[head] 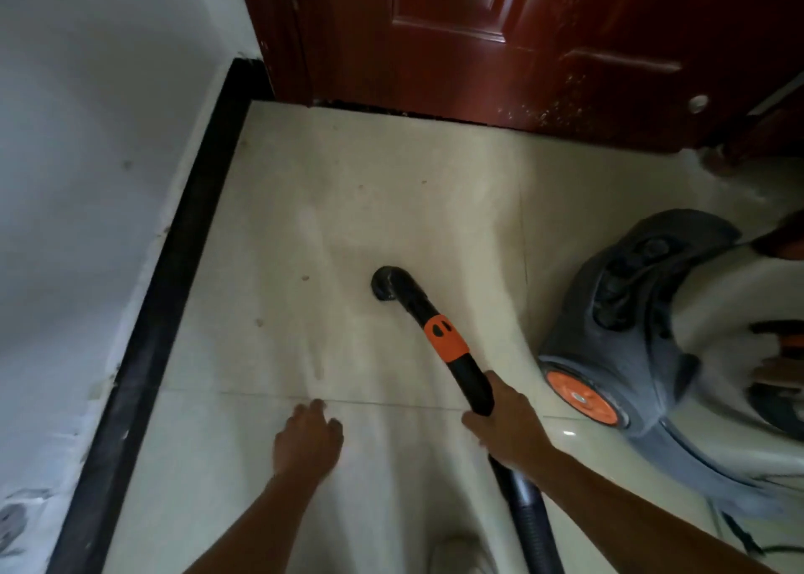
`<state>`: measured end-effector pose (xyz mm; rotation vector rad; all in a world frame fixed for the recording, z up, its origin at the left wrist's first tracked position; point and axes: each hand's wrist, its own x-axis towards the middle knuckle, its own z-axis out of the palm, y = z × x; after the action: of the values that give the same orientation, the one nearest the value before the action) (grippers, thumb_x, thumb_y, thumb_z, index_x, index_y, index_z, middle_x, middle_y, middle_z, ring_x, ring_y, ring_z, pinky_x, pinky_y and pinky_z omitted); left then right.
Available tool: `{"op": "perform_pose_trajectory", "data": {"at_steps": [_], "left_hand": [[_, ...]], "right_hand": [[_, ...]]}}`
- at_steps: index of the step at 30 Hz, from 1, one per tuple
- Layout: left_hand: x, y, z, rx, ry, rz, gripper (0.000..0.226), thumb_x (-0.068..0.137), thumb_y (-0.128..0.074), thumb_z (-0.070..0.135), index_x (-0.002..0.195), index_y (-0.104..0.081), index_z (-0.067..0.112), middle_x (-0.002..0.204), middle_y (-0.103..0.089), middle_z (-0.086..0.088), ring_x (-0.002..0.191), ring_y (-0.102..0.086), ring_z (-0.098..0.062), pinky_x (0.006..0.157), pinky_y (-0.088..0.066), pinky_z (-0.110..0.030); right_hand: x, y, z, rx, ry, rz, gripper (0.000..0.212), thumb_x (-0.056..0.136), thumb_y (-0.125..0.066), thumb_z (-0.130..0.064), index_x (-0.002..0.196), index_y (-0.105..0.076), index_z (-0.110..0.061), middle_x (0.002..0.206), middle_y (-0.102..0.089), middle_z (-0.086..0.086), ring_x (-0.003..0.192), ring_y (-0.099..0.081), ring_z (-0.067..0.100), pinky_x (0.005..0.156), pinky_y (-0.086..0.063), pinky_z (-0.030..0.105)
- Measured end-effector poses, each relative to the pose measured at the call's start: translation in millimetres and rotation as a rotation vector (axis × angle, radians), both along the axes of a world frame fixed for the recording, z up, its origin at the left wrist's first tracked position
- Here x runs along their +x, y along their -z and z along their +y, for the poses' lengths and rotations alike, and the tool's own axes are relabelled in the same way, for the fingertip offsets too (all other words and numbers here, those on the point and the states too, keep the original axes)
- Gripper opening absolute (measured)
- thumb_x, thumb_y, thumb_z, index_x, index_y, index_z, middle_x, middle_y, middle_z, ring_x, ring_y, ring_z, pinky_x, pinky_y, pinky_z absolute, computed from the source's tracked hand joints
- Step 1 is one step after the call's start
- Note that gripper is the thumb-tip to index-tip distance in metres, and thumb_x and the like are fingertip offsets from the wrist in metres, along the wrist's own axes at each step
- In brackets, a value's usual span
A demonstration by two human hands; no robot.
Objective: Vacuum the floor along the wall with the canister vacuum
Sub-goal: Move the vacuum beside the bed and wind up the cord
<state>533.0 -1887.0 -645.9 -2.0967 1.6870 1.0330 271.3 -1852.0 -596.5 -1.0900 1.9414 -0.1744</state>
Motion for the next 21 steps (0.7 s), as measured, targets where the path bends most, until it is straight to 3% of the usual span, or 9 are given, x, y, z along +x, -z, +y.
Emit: {"op": "perform_pose_trajectory", "data": {"at_steps": [9, 14, 18, 21], "left_hand": [[-14, -144, 34, 0.124, -0.070, 0.086, 0.028, 0.097, -0.046, 0.029, 0.116, -0.061, 0.017, 0.119, -0.066, -0.004, 0.111, -0.059, -0.023, 0.088, -0.045, -0.027], [-56, -236, 28, 0.181, -0.164, 0.196, 0.035, 0.099, -0.046, 0.034, 0.115, -0.064, 0.009, 0.116, -0.068, -0.010, 0.111, -0.059, -0.026, 0.094, -0.045, -0.031], [-121, -316, -3, 0.284, -0.544, 0.466, 0.047, 0.097, -0.043, 0.052, 0.106, -0.064, 0.010, 0.097, -0.071, -0.008, 0.098, -0.064, -0.024, 0.087, -0.047, -0.037], [-171, -372, -35, 0.358, -0.818, 0.562, 0.046, 0.094, -0.045, 0.057, 0.103, -0.055, 0.014, 0.084, -0.070, -0.009, 0.089, -0.066, -0.022, 0.079, -0.049, -0.037]], "right_hand": [[-38, -122, 37, 0.343, -0.091, 0.050, 0.028, 0.074, -0.071, -0.023, 0.095, -0.053, -0.021, 0.080, -0.067, 0.004, 0.064, -0.068, 0.022, 0.061, -0.058, 0.033], [-53, -210, 61, 0.390, -0.135, 0.054, 0.025, 0.073, -0.068, -0.031, 0.090, -0.049, -0.025, 0.076, -0.064, -0.001, 0.062, -0.066, 0.018, 0.058, -0.056, 0.032], [-56, -281, 68, 0.310, -0.172, 0.081, 0.029, 0.075, -0.065, -0.038, 0.088, -0.041, -0.029, 0.071, -0.054, -0.009, 0.063, -0.055, 0.013, 0.051, -0.038, 0.023], [-58, -328, 64, 0.259, -0.184, 0.079, 0.029, 0.080, -0.061, -0.040, 0.095, -0.039, -0.028, 0.076, -0.050, -0.008, 0.067, -0.051, 0.016, 0.056, -0.035, 0.025]]}}
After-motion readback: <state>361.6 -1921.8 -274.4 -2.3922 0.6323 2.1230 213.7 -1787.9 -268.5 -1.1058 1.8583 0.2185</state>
